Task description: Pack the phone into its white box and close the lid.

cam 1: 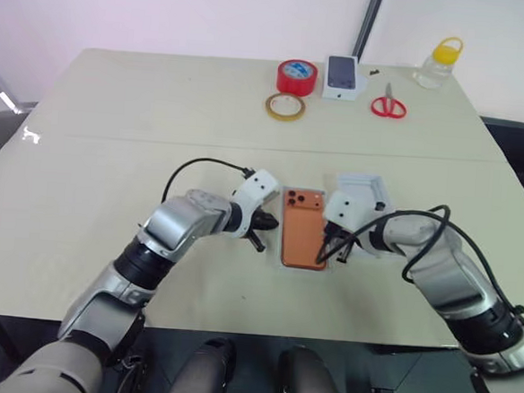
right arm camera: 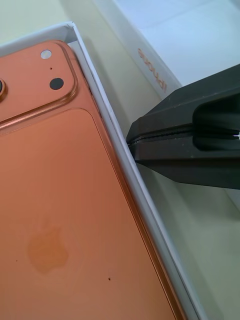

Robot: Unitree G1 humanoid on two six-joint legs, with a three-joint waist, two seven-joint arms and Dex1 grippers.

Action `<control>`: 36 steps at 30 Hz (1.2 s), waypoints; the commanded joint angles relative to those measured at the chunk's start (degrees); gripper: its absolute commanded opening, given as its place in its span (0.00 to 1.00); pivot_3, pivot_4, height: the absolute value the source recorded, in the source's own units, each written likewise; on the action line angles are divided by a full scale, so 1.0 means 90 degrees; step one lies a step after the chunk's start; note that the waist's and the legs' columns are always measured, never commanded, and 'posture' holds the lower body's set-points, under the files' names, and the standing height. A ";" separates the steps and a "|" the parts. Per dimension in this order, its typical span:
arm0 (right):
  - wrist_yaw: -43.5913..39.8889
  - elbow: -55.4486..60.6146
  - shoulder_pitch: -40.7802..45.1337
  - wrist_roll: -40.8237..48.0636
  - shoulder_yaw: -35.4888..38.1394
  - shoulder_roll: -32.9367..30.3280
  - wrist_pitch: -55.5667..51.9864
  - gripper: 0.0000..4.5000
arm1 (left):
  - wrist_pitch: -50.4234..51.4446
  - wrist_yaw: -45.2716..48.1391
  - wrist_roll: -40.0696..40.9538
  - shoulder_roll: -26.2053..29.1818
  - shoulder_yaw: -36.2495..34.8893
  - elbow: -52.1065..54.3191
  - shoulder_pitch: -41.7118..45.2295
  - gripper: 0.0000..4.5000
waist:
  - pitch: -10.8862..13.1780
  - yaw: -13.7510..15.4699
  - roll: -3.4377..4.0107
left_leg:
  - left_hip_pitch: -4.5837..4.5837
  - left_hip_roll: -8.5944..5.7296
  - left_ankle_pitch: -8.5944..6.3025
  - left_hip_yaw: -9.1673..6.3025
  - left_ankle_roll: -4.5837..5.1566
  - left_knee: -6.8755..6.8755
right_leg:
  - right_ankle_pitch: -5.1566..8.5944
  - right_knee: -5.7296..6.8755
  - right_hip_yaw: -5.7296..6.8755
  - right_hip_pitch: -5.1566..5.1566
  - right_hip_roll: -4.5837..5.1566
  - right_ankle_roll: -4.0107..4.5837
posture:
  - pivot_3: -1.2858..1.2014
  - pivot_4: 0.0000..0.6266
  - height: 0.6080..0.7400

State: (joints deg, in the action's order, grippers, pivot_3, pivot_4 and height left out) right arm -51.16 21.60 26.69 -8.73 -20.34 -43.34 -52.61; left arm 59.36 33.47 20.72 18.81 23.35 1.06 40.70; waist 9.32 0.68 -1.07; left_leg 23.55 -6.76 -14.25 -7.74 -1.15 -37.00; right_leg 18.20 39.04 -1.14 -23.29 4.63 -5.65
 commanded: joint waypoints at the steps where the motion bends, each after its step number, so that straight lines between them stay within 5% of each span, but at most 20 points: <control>1: -0.0116 0.0565 -0.0013 0.0292 -0.0054 0.0093 0.0058 0.00 | -0.0033 0.0474 0.0257 -0.0442 0.0368 0.0437 0.0062 0.05 | 0.0000 0.0000 0.0000 | 0.0000 0.0000 0.0000 0.0000 0.0000 0.0000 | 0.0000 0.0000 0.0000 0.0000 0.0000 0.0000 | 0.52 0.24 1.00; 32: -0.0567 0.0028 -0.0051 0.1124 0.1254 -0.1137 0.0483 0.00 | -0.0166 0.0531 -0.0128 -0.0092 -0.0395 0.0240 -0.0143 0.05 | 0.0003 -0.0010 -0.0005 | 0.0000 0.0003 0.0000 0.0002 0.0000 -0.0003 | 0.0000 0.0001 0.0001 0.0001 -0.0001 0.0000 | 0.52 0.24 1.00; 36: -0.0766 0.0102 0.0193 0.1788 0.1683 -0.1116 -0.0312 0.30 | -0.0171 0.0487 -0.0156 0.0085 -0.0617 0.0263 -0.0196 0.03 | 0.0003 -0.0007 -0.0005 | 0.0000 0.0004 0.0000 0.0002 0.0000 -0.0003 | 0.0000 0.0001 0.0002 0.0001 -0.0002 0.0000 | 0.52 0.24 1.00</control>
State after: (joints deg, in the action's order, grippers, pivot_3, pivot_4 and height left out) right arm -57.41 21.03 27.41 4.86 -7.90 -52.95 -52.79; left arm 59.11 38.18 19.62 18.62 20.26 2.34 39.04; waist 9.35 0.62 -1.11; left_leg 23.55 -6.72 -14.25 -7.73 -1.15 -37.02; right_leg 18.20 39.06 -1.13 -23.28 4.61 -5.65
